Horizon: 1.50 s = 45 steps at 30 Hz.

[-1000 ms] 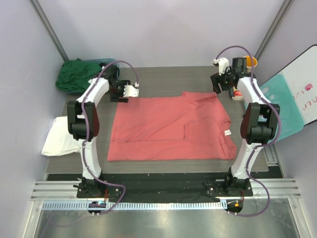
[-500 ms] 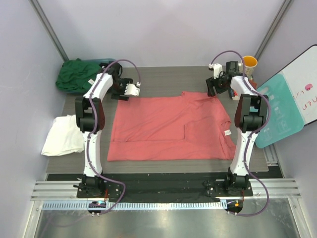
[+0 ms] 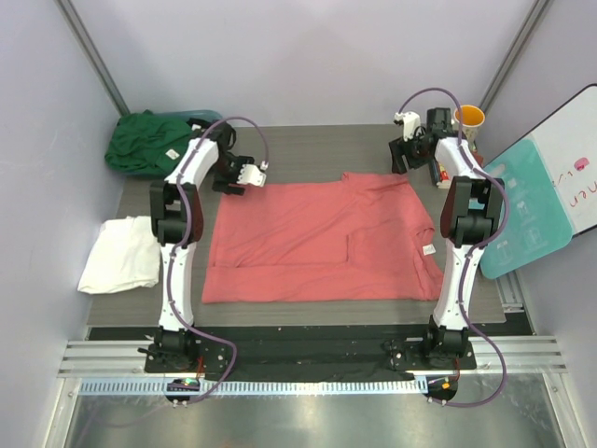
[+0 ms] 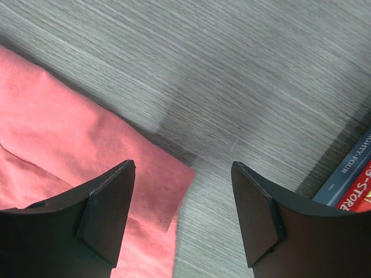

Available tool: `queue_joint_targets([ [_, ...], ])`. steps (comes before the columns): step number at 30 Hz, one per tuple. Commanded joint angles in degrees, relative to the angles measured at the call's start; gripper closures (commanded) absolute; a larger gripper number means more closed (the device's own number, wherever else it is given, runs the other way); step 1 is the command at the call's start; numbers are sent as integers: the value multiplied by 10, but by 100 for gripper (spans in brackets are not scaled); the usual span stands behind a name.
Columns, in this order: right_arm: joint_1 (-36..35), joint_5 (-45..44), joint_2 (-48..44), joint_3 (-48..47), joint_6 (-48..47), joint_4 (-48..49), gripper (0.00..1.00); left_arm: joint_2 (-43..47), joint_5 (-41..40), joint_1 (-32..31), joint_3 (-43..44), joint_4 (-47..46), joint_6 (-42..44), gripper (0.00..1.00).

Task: Fold and stack the t-shirts
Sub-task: Grap the side of the flattened tshirt furthest away from the robot with both arms

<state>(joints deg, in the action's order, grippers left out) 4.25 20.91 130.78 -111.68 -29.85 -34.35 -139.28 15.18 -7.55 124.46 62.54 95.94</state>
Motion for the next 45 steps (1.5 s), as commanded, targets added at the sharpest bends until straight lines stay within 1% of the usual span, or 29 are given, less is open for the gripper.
queue_joint_targets([
  [1,1,0,3,-18,4,-3,28,-17,-11,-2,18,10,7,30],
  [4,1,-2,5,-17,5,-5,28,-24,-16,-2,21,-3,2,46],
  [6,3,-3,11,-17,5,-6,28,-25,-14,-2,22,-8,-3,51],
  [7,2,-4,12,-18,4,-5,28,-25,-12,-2,21,-8,-4,55],
  [12,7,-8,40,-25,-2,-5,28,-20,-16,-3,14,-5,-10,63],
  [15,10,-9,61,-38,-3,-5,28,-14,-16,-4,5,-4,-15,71],
  [16,12,-9,65,-42,-1,-3,28,-13,-17,-4,0,-4,-18,75],
  [18,15,-4,71,-55,6,-2,28,-11,-23,-7,-3,5,-20,79],
  [19,15,-3,76,-57,8,-1,28,-12,-25,-7,-4,10,-20,93],
  [20,15,-2,77,-64,12,1,28,-12,-28,-9,-4,13,-21,100],
  [25,23,10,77,-74,32,8,27,-6,-28,-15,-13,17,-38,100],
  [30,29,28,78,-78,53,9,22,15,-26,-25,-30,13,-46,100],
  [33,29,63,78,-78,70,4,20,30,-26,-31,-43,7,-57,100],
  [37,29,142,75,-70,101,-27,23,52,-32,-38,-56,2,-63,100],
  [38,28,166,71,-62,103,-31,27,58,-33,-40,-61,-1,-61,100],
  [40,26,178,62,-50,105,-41,30,72,-34,-41,-71,-9,-61,100],
  [42,26,176,55,-40,97,-60,30,80,-34,-42,-76,-11,-63,100],
  [45,27,158,59,-57,70,-110,32,95,-34,-46,-83,-11,-61,100],
])
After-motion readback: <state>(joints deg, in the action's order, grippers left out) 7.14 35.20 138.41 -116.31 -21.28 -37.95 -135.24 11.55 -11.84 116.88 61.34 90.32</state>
